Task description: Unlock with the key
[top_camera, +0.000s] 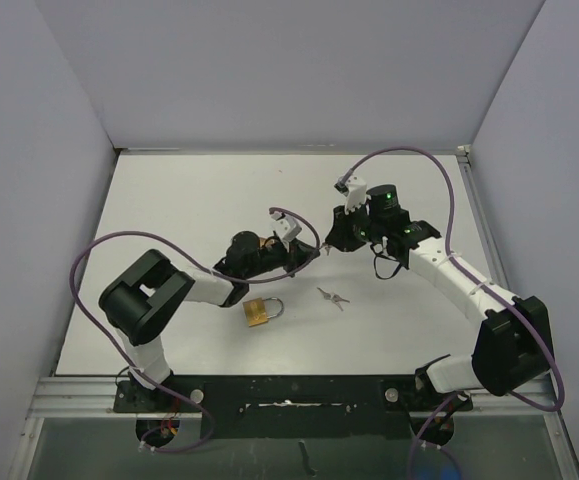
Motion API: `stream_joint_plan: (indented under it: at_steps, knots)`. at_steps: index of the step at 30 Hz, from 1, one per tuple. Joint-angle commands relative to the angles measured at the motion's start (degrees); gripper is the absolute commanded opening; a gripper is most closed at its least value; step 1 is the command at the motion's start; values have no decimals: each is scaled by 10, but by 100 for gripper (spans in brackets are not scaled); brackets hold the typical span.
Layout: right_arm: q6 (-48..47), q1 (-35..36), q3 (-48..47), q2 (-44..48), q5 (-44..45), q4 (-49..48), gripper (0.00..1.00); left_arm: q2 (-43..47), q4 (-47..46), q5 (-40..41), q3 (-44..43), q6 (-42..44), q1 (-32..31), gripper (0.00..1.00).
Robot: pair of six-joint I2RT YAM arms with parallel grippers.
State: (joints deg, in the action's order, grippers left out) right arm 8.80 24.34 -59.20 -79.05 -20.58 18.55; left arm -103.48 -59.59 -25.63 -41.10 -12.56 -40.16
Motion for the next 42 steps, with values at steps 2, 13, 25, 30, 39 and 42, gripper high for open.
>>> stream_joint_plan:
  at_steps: [2,13,25,30,39,42]
  knots:
    - [7,-4,1,22,2,-7,16,41,55,97,-12,91,-21,0]
    - [26,-14,6,36,4,-8,32,54,78,188,-10,205,-67,0]
    - [125,-56,14,15,-47,-28,52,65,-11,274,30,400,-116,0]
    - [168,-63,32,17,-74,-67,54,43,-38,335,30,493,-145,0]
    - [207,-75,55,26,-95,-89,54,-34,-163,429,24,661,-184,0]
    - [215,-83,58,28,-108,-91,54,-65,-212,443,23,704,-192,0]
